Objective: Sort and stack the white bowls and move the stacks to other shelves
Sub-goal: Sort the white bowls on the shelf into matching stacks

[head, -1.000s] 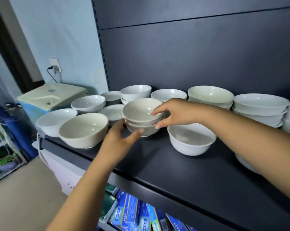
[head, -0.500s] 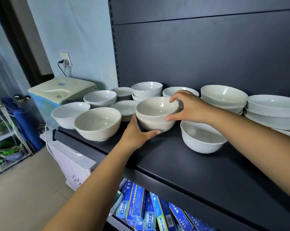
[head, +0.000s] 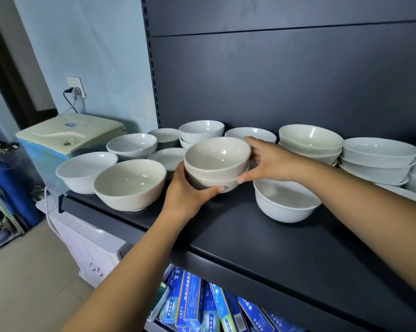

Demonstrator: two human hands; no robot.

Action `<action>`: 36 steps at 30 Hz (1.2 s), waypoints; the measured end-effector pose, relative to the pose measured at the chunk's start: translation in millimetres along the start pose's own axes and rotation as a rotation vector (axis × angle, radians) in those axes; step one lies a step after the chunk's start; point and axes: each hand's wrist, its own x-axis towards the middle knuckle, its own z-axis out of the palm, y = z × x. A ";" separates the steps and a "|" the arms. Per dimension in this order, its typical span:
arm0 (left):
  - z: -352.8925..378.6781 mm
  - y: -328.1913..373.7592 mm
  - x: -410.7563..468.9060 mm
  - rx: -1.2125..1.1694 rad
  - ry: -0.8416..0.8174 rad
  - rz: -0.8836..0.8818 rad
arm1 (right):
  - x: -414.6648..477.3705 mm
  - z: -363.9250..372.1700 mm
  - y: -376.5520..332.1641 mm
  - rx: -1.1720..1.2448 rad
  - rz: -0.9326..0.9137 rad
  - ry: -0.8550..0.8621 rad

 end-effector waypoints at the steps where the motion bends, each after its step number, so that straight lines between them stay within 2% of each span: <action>1: -2.3 5.9 -0.6 -0.018 0.018 0.021 | -3.0 -3.1 -4.7 0.034 -0.027 0.028; 6: -8.3 57.9 6.6 -0.081 0.060 0.188 | -23.8 -38.0 -36.1 0.167 -0.156 0.175; 10: 7.1 98.5 21.0 -0.107 0.005 0.298 | -42.9 -71.9 -53.1 0.295 -0.222 0.329; 14: 40.5 125.8 40.5 -0.160 -0.088 0.324 | -56.3 -102.0 -43.9 0.322 -0.180 0.507; 19: 84.0 148.7 68.2 -0.123 -0.201 0.309 | -70.9 -138.6 -15.1 0.343 -0.075 0.614; 27: 133.0 129.7 94.5 -0.022 -0.367 0.181 | -62.2 -148.5 42.3 0.300 0.136 0.628; 36: 141.8 108.2 104.4 0.258 -0.372 0.129 | -54.5 -135.5 64.3 0.318 0.197 0.558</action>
